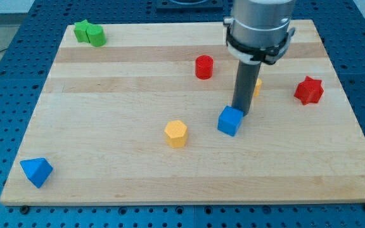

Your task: Push the blue cube to the bottom left of the board

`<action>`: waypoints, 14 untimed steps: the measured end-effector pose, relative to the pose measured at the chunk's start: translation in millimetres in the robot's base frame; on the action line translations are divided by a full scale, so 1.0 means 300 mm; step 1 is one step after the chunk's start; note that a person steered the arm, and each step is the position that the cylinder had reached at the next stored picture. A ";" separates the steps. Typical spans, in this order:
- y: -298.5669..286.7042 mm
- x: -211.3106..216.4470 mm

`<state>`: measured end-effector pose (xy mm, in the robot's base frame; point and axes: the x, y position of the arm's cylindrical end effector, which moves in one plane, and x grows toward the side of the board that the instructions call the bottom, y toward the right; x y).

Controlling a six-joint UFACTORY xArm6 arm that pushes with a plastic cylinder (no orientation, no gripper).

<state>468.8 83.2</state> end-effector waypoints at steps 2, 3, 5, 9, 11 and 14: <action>-0.022 0.158; -0.130 0.158; -0.235 0.225; -0.563 0.266; -0.634 0.361; -0.770 0.267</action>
